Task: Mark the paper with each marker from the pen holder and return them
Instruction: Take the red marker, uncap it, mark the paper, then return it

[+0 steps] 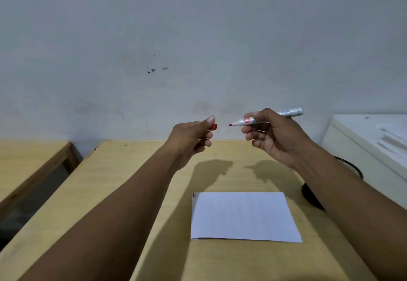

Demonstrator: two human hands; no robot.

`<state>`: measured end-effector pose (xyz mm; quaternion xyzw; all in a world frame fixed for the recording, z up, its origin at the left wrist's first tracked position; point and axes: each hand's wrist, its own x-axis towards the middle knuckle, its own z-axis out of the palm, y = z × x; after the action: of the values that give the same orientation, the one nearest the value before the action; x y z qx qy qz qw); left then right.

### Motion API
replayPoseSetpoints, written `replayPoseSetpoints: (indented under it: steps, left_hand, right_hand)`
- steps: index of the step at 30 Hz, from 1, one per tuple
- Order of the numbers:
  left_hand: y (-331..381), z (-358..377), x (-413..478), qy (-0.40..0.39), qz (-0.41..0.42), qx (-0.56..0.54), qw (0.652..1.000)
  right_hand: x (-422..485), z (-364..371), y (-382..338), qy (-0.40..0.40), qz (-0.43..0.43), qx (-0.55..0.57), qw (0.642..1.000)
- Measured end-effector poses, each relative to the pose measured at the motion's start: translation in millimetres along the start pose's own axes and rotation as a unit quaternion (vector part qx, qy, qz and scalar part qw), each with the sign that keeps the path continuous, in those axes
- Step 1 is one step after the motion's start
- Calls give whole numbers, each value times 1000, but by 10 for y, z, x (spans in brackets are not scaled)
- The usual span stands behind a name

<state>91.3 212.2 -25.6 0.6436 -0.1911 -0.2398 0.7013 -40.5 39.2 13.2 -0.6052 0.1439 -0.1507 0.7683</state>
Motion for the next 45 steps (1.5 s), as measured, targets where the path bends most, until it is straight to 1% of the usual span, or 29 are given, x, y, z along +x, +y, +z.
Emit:
replayPoseSetpoints:
  steps: [4,9,12,18,20,22,24,27,28,30,32,35,38,41,45]
  left_hand:
    - [47,408,115,-34,-19,-39,998]
    - [28,767,193,-69,-25,-64,995]
    - [11,913,222,-71,-23,-78,994]
    - [-8,1112,259,-57,-10,-85,995]
    - [-21,1153,273,-61,-1,-84,995]
    - [-26,1189,297,-66,14,-71,995]
    - [15,1215,338,-58,37,-59,996]
    - [110,1231,403,-42,88,13,995]
    - [128,1243,421,-46,103,45,993]
    - [136,1305,445,-68,128,102,984]
    - [126,1411,454,-89,143,141,975]
    - [75,1645,478,-120,162,197,959]
    - [-13,1865,477,-168,181,284,926]
    - [-82,2009,420,-204,167,374,889]
    - [-88,1919,408,-167,173,424,873]
  right_hand:
    - [-18,-168,-102,27,-22,2,999]
    - [-19,-347,-91,62,-54,-2,997]
    - [-12,-451,-70,66,-68,-7,996]
    - [14,-550,4,57,-86,22,994]
    - [5,-599,-30,44,-77,2,996]
    - [-33,-691,-122,25,-51,-48,997]
    - [-59,-861,-248,40,-24,-106,993]
    - [-103,-1245,-445,140,-26,-183,973]
    - [-126,-1381,-488,169,-31,-229,958]
    - [-175,-1615,-515,196,-32,-317,927]
    - [-207,-1750,-485,198,-28,-360,911]
    - [-228,-1809,-418,197,-26,-372,907]
    - [-211,-1795,-339,193,-27,-372,908]
    - [-189,-1784,-272,190,-28,-376,907]
    - [-134,-1762,-210,196,-54,-379,903]
